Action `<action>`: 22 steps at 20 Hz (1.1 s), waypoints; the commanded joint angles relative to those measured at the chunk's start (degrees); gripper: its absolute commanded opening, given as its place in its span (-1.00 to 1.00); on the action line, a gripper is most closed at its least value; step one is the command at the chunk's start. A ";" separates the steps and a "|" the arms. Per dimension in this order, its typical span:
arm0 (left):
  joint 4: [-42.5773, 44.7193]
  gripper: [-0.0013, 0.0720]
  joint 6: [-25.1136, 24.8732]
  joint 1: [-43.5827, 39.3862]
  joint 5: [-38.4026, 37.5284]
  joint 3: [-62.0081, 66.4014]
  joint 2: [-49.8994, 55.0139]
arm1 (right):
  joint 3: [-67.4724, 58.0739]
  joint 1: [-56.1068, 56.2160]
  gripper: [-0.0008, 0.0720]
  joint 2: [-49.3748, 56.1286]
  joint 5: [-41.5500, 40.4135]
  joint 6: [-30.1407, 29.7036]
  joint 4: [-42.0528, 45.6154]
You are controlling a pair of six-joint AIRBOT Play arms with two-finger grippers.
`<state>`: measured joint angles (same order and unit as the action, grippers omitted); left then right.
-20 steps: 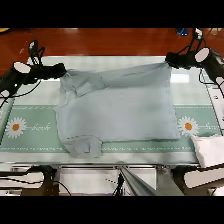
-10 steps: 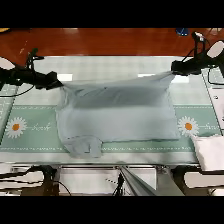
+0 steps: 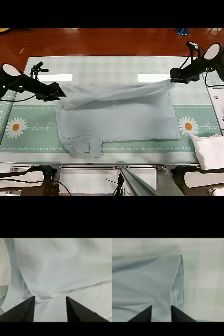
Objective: Fold the shirts.
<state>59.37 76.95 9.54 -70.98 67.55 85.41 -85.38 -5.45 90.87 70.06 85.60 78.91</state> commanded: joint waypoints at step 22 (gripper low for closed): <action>0.44 0.67 -1.77 6.12 -9.73 -43.45 -25.66 | 22.84 -22.71 0.46 -20.85 12.31 -13.99 -9.42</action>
<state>62.13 75.44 18.11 -84.23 27.27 59.70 -63.46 -27.73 70.17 84.23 72.34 70.81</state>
